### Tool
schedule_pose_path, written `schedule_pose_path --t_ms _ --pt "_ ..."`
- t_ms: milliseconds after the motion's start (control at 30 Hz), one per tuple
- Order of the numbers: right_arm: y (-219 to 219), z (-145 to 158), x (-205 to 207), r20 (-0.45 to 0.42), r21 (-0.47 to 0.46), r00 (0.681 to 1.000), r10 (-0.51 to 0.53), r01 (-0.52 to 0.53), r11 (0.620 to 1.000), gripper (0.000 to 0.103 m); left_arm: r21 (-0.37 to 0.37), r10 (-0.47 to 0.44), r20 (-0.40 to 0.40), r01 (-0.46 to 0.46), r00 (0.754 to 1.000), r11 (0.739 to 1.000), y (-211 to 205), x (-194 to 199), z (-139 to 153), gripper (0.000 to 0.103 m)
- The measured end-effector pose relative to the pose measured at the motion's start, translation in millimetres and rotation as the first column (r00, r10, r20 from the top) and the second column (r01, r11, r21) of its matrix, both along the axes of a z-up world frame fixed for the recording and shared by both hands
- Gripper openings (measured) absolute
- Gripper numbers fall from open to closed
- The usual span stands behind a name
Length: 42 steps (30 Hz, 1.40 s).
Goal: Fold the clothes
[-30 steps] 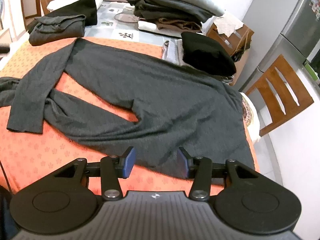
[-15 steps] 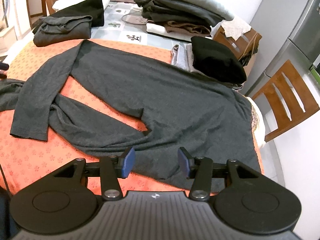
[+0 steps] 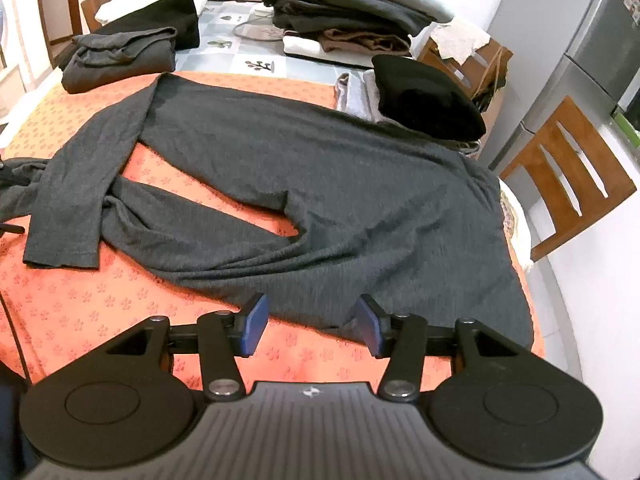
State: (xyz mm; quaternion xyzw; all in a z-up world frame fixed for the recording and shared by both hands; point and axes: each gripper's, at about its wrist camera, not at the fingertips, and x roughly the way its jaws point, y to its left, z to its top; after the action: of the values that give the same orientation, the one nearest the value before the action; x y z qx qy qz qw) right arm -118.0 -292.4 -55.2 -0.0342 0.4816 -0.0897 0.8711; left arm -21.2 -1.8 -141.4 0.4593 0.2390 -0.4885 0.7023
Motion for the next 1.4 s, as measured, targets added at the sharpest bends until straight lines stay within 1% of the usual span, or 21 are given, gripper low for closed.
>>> schedule_pose_path --t_ms 100,200,300,400,467,500,533,567,600,667,733,800,867,933,1000,1033,1067,1167,1267,1333,1400 --pt "0.9 -1.3 -3.1 -0.002 0.002 1.000 -0.008 0.008 1.000 0.056 0.021 -0.074 0.045 0.073 0.996 0.997 -6.3 -7.1 -4.7 0.052" --pt "0.1 -1.9 -6.8 -0.001 0.006 1.000 -0.019 0.019 1.000 0.057 0.045 -0.148 0.088 0.145 0.985 0.988 -12.5 -14.1 -9.4 0.051" --pt "-2.3 -2.9 -9.2 -0.005 0.005 1.000 -0.031 0.031 1.000 0.058 0.039 -0.201 0.088 0.199 0.976 0.979 -18.7 -17.6 -9.7 0.051" --pt "-4.9 -3.5 -10.8 -0.007 0.004 0.999 -0.042 0.042 0.999 0.058 0.019 -0.225 0.074 0.224 0.971 0.974 -22.4 -18.5 -10.5 0.048" --pt "-5.6 -4.0 -10.5 -0.008 0.005 0.999 -0.045 0.045 0.999 0.058 0.001 -0.227 0.053 0.227 0.972 0.974 -25.6 -17.7 -11.2 0.042" --pt "-5.7 -4.2 -9.9 -0.009 0.004 0.999 -0.045 0.045 0.999 0.058 -0.009 -0.228 0.043 0.229 0.973 0.973 -27.2 -17.3 -11.6 0.034" --pt "-5.7 -4.1 -9.2 -0.010 0.003 0.999 -0.045 0.045 0.999 0.058 -0.018 -0.229 0.032 0.230 0.973 0.973 -28.7 -16.9 -12.0 0.020" --pt "-5.6 -4.0 -8.5 -0.010 0.003 0.999 -0.044 0.044 0.999 0.058 -0.040 -0.212 0.011 0.212 0.977 0.976 -29.1 -14.9 -12.1 0.011" --pt "-5.5 -3.9 -7.7 -0.010 0.003 0.999 -0.043 0.043 0.999 0.058 -0.068 -0.182 -0.009 0.181 0.983 0.981 -29.4 -12.2 -11.8 0.007" --pt "-5.2 -3.6 -5.6 -0.012 0.002 0.999 -0.040 0.040 0.999 0.058 -0.118 -0.138 -0.038 0.133 0.990 0.984 -28.1 -8.7 -7.1 0.006" --pt "-4.8 -3.1 -3.3 -0.012 0.002 0.999 -0.036 0.036 0.999 0.058 -0.199 -0.056 -0.071 0.041 0.996 0.979 -24.6 -2.5 6.2 0.006" --pt "-4.6 -2.3 -0.7 -0.011 0.003 0.999 -0.034 0.034 0.999 0.058 -0.276 0.025 -0.110 -0.055 0.994 0.960 -21.0 3.8 19.7 0.005" --pt "-4.2 -1.1 3.2 -0.008 0.010 1.000 -0.031 0.031 0.999 0.058 -0.340 0.107 -0.150 -0.153 0.983 0.928 -16.4 12.0 33.6 0.005" --pt "-3.1 -0.1 7.7 -0.006 0.014 1.000 -0.026 0.026 1.000 0.058 -0.408 0.201 -0.203 -0.270 0.958 0.872 -7.7 25.2 50.4 0.005" --pt "-1.7 0.6 12.3 -0.005 0.016 1.000 -0.020 0.020 1.000 0.058 -0.466 0.290 -0.253 -0.378 0.923 0.800 1.6 38.2 66.7 0.005" --pt "-1.1 1.0 14.7 -0.006 0.019 1.000 -0.017 0.018 1.000 0.058 -0.489 0.326 -0.268 -0.419 0.907 0.765 6.9 44.1 74.2 0.005" --pt "-0.8 1.5 17.0 -0.005 0.022 1.000 -0.015 0.015 1.000 0.058 -0.513 0.362 -0.282 -0.458 0.889 0.726 12.7 50.6 81.6 0.005" --pt "1.7 2.6 25.0 -0.004 0.025 1.000 -0.003 0.003 1.000 0.058 -0.570 0.476 -0.328 -0.573 0.816 0.589 31.5 72.5 101.0 0.005" --pt "4.5 2.9 32.1 -0.007 0.024 1.000 0.011 -0.011 1.000 0.058 -0.612 0.566 -0.394 -0.666 0.724 0.427 59.6 98.3 114.7 0.005" --pt "6.1 2.5 36.3 -0.010 0.023 1.000 0.017 -0.017 1.000 0.058 -0.629 0.613 -0.441 -0.713 0.655 0.309 78.4 115.5 123.9 0.005" --pt "7.5 1.9 39.9 -0.014 0.022 1.000 0.022 -0.021 1.000 0.058 -0.638 0.654 -0.486 -0.747 0.579 0.187 97.8 131.8 131.5 0.005"
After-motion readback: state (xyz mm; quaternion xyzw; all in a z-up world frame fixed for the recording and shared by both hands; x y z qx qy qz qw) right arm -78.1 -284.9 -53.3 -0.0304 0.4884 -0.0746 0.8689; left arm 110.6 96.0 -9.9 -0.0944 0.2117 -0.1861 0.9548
